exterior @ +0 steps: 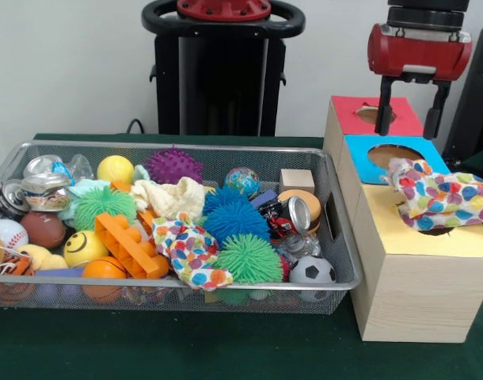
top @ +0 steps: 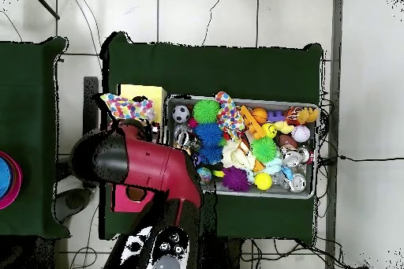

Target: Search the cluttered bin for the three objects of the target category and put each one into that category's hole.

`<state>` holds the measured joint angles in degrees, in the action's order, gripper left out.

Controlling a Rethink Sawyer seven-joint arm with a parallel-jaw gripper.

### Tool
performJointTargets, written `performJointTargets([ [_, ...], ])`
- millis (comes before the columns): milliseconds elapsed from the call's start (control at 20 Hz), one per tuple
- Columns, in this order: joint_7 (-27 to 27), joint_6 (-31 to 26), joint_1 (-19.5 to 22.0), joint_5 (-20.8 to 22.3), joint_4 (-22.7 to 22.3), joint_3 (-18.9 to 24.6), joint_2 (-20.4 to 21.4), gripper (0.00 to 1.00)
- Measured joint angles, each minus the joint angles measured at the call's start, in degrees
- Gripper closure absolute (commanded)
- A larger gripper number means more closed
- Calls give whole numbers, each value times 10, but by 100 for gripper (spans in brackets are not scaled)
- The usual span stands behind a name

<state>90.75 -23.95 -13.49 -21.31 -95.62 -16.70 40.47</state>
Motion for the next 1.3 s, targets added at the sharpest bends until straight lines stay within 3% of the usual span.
performJointTargets([
  [500, 0, 0, 0, -31, 4, 0, -1, 0],
  [1300, 0, 0, -9, -34, 82, -2, -19, 0],
])
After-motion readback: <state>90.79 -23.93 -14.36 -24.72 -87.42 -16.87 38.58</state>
